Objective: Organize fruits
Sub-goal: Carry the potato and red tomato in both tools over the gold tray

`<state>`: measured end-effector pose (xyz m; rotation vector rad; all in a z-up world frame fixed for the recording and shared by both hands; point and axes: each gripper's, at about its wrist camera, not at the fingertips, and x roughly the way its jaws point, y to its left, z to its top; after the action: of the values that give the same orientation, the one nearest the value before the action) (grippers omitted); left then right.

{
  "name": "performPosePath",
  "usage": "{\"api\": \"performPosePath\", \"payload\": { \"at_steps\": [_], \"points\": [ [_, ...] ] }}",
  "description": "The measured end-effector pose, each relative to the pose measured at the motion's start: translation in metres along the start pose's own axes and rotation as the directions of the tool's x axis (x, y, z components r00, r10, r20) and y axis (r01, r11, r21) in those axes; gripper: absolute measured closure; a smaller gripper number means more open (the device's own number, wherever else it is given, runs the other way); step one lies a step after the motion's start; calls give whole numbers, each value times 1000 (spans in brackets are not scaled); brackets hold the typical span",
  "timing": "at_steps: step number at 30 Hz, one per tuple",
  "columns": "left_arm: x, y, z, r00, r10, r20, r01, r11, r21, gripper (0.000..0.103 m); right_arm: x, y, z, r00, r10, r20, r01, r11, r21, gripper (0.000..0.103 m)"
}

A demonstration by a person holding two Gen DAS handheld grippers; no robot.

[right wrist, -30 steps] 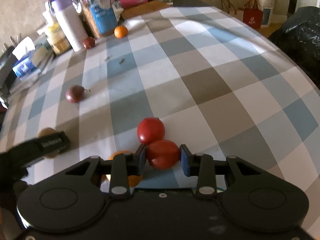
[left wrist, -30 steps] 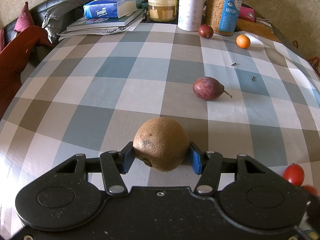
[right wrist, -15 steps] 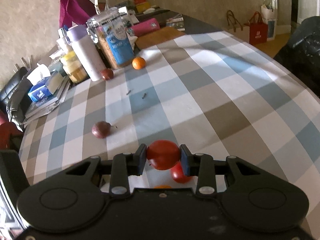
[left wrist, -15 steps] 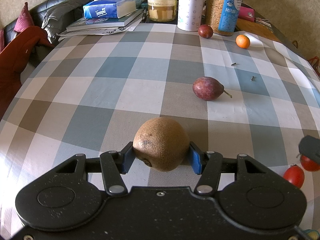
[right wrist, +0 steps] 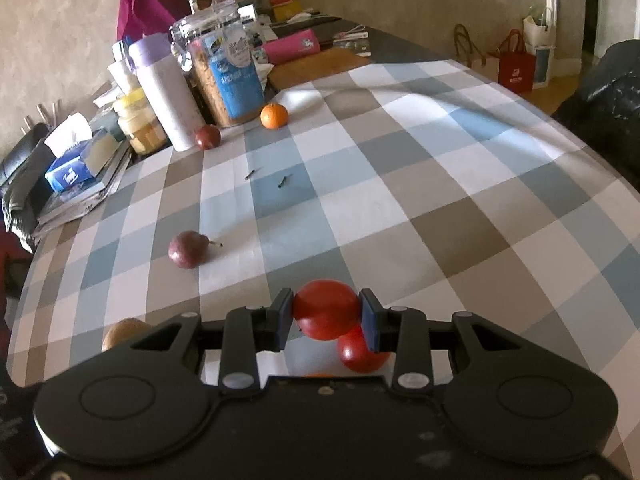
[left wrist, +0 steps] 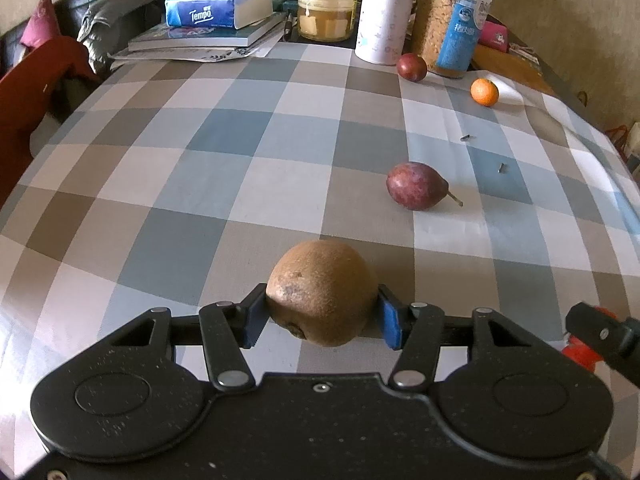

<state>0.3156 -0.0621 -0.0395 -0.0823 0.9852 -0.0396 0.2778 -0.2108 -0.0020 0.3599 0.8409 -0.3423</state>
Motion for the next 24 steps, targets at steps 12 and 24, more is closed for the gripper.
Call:
{"api": "performPosePath", "payload": {
  "at_steps": [12, 24],
  "points": [
    [0, 5, 2, 1000, -27, 0, 27, 999, -25, 44, -3, -3, -1, 998, 50, -24, -50, 998, 28, 66],
    [-19, 16, 8, 997, -37, 67, 41, 997, -64, 44, -2, -9, 1, 999, 49, -22, -48, 997, 54, 66]
  ]
}}
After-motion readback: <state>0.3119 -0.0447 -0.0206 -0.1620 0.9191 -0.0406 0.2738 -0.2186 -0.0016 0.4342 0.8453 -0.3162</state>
